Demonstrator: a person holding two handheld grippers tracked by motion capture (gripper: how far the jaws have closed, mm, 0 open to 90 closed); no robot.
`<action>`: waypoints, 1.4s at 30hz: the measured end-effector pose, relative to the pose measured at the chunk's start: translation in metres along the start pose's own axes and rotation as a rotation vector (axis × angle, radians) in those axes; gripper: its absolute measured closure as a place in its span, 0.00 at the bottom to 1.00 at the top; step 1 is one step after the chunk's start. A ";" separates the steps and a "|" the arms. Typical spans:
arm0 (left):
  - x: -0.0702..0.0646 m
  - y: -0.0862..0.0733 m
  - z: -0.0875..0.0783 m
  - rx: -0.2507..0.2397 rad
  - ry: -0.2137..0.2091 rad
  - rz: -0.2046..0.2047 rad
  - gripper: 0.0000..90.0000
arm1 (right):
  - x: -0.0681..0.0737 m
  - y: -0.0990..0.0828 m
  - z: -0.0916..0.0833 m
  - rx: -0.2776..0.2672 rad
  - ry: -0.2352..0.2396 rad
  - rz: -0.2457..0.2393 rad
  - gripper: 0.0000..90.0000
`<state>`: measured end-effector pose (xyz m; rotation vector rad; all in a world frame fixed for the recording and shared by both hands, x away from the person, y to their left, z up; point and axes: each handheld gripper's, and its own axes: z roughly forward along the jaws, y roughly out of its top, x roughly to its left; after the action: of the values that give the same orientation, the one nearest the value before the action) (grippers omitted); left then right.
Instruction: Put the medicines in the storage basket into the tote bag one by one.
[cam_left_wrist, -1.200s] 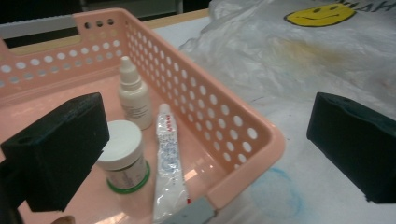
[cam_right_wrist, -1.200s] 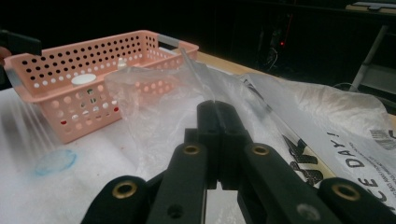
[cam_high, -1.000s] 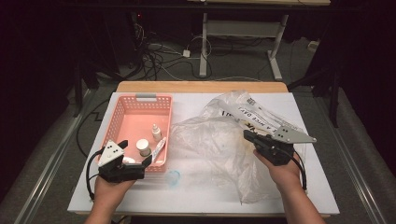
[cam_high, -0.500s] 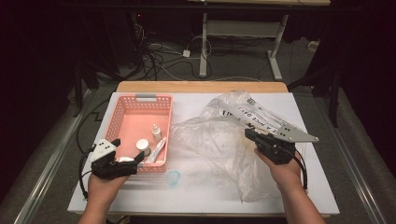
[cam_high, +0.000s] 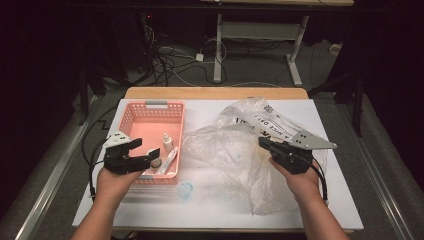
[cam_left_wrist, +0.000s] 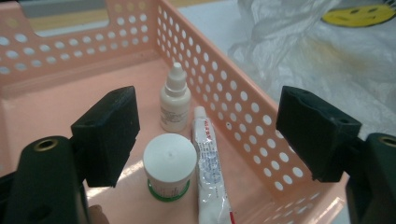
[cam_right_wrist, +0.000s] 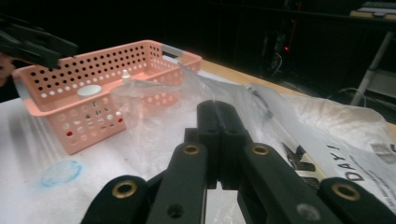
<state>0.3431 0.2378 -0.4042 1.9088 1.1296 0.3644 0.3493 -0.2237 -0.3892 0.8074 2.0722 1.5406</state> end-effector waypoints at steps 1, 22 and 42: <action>-0.001 0.002 0.004 0.021 -0.005 0.005 0.25 | 0.001 -0.001 0.000 -0.003 0.005 -0.003 1.00; -0.012 0.034 0.064 0.447 -0.007 0.078 0.49 | -0.004 -0.005 -0.007 -0.004 0.000 0.007 1.00; -0.011 0.040 0.103 0.708 0.016 0.065 0.63 | -0.001 -0.006 -0.006 0.003 0.010 -0.004 1.00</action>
<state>0.4231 0.1652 -0.4311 2.5571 1.3193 -0.0008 0.3452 -0.2298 -0.3929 0.7979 2.0822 1.5435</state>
